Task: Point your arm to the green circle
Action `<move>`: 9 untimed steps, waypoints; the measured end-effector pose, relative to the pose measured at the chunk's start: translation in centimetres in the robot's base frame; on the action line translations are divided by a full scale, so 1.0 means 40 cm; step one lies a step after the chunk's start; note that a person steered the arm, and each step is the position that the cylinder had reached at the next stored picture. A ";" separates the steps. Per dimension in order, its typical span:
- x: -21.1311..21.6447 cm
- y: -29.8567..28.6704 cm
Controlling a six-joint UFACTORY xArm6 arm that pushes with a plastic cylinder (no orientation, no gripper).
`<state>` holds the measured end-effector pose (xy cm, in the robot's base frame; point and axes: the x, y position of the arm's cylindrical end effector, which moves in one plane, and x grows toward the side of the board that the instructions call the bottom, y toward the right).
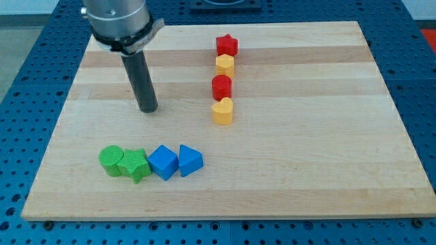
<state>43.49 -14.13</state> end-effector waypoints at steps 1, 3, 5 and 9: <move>0.025 -0.059; 0.031 -0.229; 0.146 -0.409; 0.435 -0.156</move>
<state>60.90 -20.39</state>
